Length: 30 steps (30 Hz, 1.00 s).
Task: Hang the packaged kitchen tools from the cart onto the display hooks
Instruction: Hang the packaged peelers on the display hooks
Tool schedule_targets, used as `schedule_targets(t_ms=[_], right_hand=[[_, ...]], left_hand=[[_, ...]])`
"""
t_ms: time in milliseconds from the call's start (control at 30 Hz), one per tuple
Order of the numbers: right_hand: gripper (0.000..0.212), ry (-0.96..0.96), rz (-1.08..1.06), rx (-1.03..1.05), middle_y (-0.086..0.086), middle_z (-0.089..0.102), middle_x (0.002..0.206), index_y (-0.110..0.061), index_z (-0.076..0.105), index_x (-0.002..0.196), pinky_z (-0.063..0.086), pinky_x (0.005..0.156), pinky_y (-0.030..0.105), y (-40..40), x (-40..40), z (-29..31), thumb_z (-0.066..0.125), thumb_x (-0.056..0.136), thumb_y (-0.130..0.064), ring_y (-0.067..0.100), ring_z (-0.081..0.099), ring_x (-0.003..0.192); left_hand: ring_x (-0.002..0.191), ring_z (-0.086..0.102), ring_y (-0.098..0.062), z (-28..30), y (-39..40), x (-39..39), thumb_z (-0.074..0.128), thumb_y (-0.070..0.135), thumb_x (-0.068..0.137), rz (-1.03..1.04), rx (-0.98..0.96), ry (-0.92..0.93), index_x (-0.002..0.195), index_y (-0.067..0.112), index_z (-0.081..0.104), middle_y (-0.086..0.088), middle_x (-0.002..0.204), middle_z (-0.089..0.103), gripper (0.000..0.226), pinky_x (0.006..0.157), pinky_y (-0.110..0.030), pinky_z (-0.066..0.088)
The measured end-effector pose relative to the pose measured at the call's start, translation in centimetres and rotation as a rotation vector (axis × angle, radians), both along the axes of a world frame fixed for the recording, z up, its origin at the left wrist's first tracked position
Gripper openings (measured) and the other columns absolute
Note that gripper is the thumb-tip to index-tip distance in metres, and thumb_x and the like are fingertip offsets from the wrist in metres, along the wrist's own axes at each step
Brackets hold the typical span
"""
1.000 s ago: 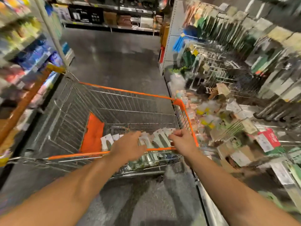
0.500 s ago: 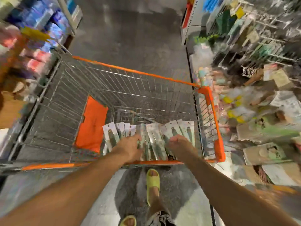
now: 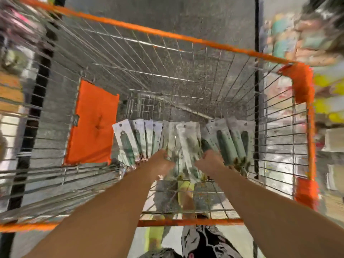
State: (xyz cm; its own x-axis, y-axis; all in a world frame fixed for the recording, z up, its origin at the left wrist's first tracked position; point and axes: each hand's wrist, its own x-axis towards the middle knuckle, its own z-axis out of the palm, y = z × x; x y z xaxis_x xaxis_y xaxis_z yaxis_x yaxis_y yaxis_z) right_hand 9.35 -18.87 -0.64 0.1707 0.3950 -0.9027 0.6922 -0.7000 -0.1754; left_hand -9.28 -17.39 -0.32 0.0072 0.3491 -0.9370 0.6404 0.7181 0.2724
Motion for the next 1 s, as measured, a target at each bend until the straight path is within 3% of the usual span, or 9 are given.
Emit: schedule_targets(t_ms=[100,300,367,433,467,567,667,867,1000], right_hand=[[0.074,-0.026,-0.05,-0.044,0.02,0.041,0.149,-0.002,0.026,0.151,0.046,0.107,0.042,0.1,-1.3,-2.3,0.064,0.098,-0.037,0.036,0.046,0.136],[0.072,-0.107,-0.178,0.009,0.016,0.056,0.13,-0.009,0.038,0.14,0.054,0.095,0.046,-0.1,-3.3,-4.1,0.072,0.087,-0.044,0.036,0.061,0.113],[0.078,-0.118,-0.204,0.006,0.019,0.05,0.138,-0.01,0.037,0.143,0.054,0.092,0.043,0.1,-3.4,-4.3,0.074,0.085,-0.048,0.039,0.06,0.117],[0.083,-0.083,-0.291,0.011,0.02,0.046,0.141,-0.008,0.033,0.144,0.049,0.081,0.037,0.5,-3.4,-4.5,0.077,0.084,-0.046,0.038,0.058,0.116],[0.085,-0.066,-0.334,0.012,0.019,0.048,0.139,-0.008,0.031,0.144,0.046,0.078,0.036,0.7,-3.5,-4.5,0.078,0.084,-0.045,0.037,0.058,0.114],[0.091,-0.016,-0.364,0.014,0.016,0.057,0.129,-0.008,0.03,0.147,0.048,0.075,0.031,1.1,-4.0,-4.4,0.083,0.082,-0.043,0.033,0.061,0.109],[0.085,0.027,-0.383,0.015,0.006,0.052,0.105,-0.012,0.036,0.146,0.039,0.057,0.023,0.8,-4.4,-4.5,0.084,0.081,-0.036,0.018,0.053,0.082],[0.102,0.076,-0.482,0.02,0.011,0.058,0.136,-0.014,0.032,0.152,0.045,0.082,0.034,0.6,-4.2,-5.3,0.091,0.073,-0.038,0.029,0.059,0.118],[0.098,0.163,-0.603,-0.012,0.005,0.065,0.122,-0.018,0.043,0.135,0.054,0.098,0.048,0.5,-4.3,-5.3,0.096,0.055,-0.037,0.029,0.064,0.111]], left_hand=[[0.07,0.05,-0.015,-1.9,0.1,0.2,0.06,-0.001,0.102,0.052,-0.021,0.013,0.15,0.0,0.04,-0.007,0.087,0.051,0.052,0.049,-0.022,0.04],[0.064,0.064,-0.012,-3.8,0.2,2.5,0.059,-0.007,0.102,0.274,-0.054,0.01,0.16,0.003,0.031,-0.013,0.1,0.06,0.065,0.039,-0.013,0.04],[0.108,0.072,-0.027,-4.2,-0.3,3.5,0.061,-0.003,0.101,0.31,-0.04,0.036,0.16,0.006,0.031,-0.019,0.138,0.059,0.067,0.059,-0.014,0.052],[0.131,0.06,-0.036,-4.8,-0.9,4.0,0.057,-0.001,0.101,0.333,-0.001,0.063,0.153,0.008,0.043,-0.018,0.147,0.056,0.055,0.096,-0.031,0.055],[0.122,0.064,-0.036,-5.2,-1.1,4.1,0.056,-0.003,0.099,0.364,-0.002,0.061,0.144,0.009,0.053,-0.018,0.138,0.062,0.047,0.1,-0.04,0.055],[0.084,0.065,-0.02,-5.2,-1.4,4.3,0.053,-0.011,0.093,0.449,0.02,0.099,0.123,0.012,0.056,-0.01,0.101,0.069,0.037,0.073,-0.036,0.056],[0.089,0.066,-0.019,-5.1,-1.8,4.3,0.057,-0.013,0.091,0.519,0.043,0.096,0.14,0.013,0.046,-0.007,0.113,0.066,0.057,0.074,-0.036,0.058],[0.091,0.069,-0.02,-5.0,-1.4,3.4,0.06,-0.011,0.092,0.554,0.047,0.081,0.142,0.013,0.058,-0.008,0.113,0.069,0.056,0.085,-0.041,0.062],[0.102,0.07,-0.024,-5.0,-1.4,3.2,0.07,0.003,0.096,0.574,0.057,0.056,0.14,0.014,0.057,-0.006,0.113,0.071,0.047,0.094,-0.045,0.06]])
